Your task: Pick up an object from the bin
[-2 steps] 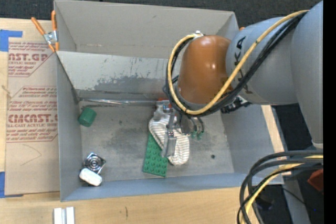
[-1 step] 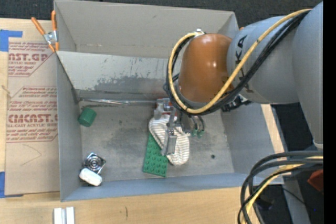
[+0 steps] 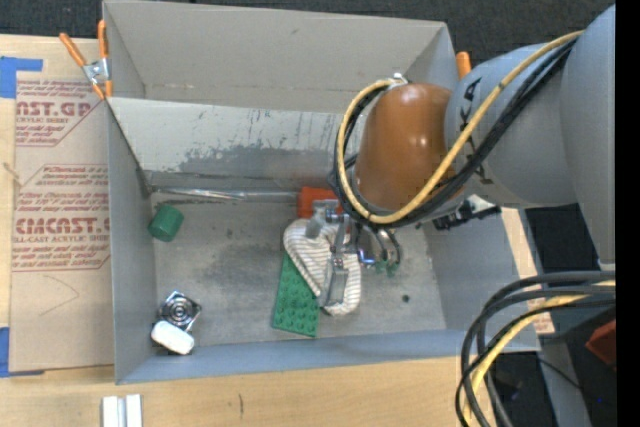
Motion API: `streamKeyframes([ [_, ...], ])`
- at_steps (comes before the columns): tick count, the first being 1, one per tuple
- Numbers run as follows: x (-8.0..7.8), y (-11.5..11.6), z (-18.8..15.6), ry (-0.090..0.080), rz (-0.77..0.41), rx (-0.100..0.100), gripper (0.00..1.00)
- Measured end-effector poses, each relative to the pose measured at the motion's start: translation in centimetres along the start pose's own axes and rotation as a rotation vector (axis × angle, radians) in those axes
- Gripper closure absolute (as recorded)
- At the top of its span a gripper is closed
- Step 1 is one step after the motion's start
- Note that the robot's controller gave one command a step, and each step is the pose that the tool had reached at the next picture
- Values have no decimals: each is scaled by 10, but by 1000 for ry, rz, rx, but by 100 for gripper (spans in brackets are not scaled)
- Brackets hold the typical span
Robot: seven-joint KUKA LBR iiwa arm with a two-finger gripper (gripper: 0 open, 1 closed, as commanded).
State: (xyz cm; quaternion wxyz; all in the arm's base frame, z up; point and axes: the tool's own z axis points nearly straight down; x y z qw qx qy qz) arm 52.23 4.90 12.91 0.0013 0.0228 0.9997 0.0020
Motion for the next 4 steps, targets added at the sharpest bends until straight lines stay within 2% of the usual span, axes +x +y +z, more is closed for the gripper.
streamKeyframes([
  [1, 8, -20, 22, 3, 85, 4, 0],
  [2, -47, -31, 54, 20, 517, 1, 100],
  [3, -47, -31, 54, 20, 517, 1, 100],
  [4, -21, -15, 53, 1, 387, -3, 100],
])
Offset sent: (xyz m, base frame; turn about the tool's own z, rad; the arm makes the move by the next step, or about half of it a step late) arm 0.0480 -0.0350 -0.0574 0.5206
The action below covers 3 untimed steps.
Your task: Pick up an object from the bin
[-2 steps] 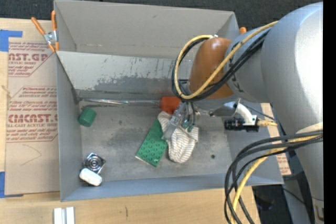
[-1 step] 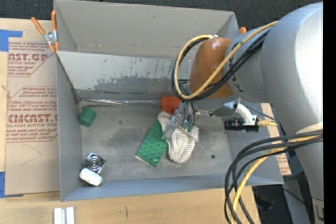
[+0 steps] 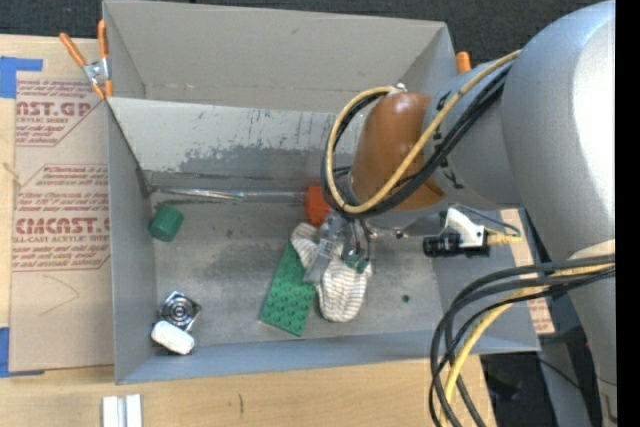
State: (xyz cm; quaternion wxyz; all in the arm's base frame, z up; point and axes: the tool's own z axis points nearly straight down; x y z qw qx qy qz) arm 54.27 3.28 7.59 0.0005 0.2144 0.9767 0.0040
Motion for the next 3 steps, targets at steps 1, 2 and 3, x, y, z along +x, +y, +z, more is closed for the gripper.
streamKeyframes([
  [1, 0, 0, 0, 0, 0, 0, 100],
  [2, -3, 9, -33, 17, -11, 7, 100],
  [3, -1, 1, -59, 0, -144, 0, 0],
])
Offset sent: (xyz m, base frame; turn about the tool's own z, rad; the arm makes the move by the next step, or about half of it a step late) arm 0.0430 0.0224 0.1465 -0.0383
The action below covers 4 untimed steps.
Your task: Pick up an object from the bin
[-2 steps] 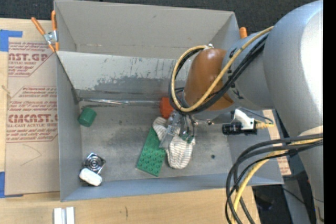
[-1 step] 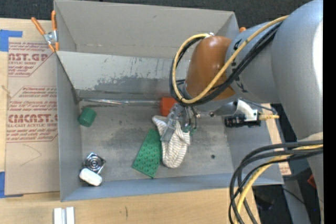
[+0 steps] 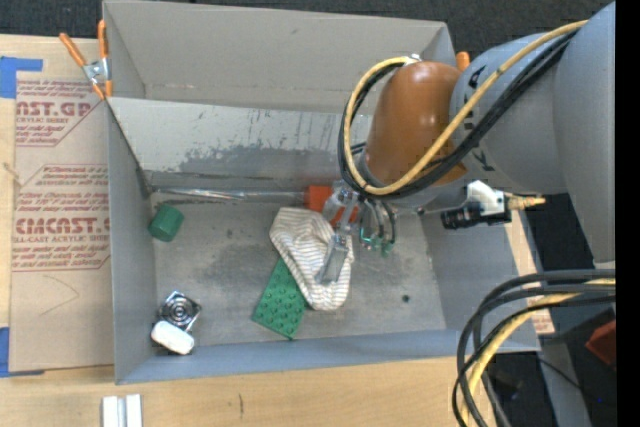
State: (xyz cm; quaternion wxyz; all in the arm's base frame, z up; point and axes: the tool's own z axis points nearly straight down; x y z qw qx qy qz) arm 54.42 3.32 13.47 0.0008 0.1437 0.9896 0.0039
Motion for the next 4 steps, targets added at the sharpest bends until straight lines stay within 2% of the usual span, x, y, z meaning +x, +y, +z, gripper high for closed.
streamKeyframes([
  [1, 9, -9, 16, 0, -85, 0, 0],
  [2, 8, 7, 63, -9, 305, -3, 100],
  [3, 8, 7, 63, -9, 305, -3, 100],
  [4, 8, 19, 18, 2, 264, 2, 100],
])
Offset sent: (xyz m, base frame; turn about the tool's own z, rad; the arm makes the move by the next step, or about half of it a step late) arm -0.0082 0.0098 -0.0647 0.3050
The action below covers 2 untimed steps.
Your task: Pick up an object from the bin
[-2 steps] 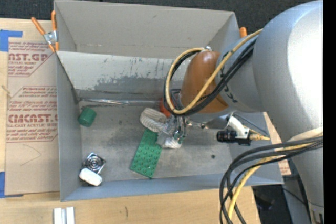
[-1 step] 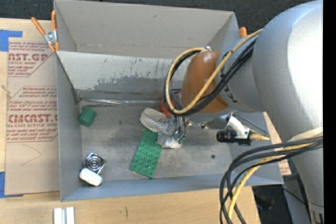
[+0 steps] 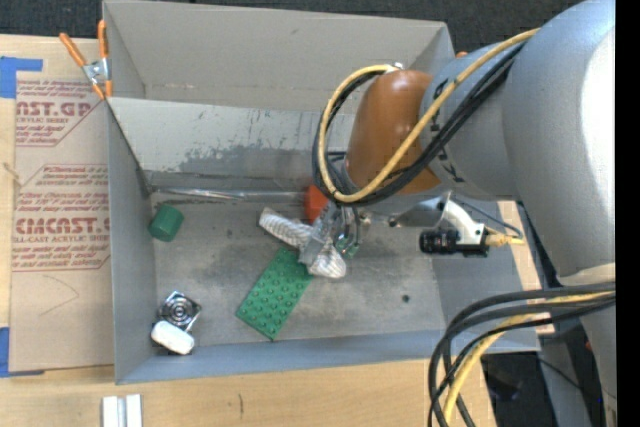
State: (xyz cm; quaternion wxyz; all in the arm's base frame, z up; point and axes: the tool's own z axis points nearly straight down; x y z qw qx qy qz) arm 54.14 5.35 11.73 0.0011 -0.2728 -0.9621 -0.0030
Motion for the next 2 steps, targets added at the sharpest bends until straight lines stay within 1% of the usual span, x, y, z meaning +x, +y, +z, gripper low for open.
streamKeyframes([
  [1, 8, -7, -60, -6, -92, -1, 100],
  [2, 31, -5, -120, -1, -149, 1, 100],
])
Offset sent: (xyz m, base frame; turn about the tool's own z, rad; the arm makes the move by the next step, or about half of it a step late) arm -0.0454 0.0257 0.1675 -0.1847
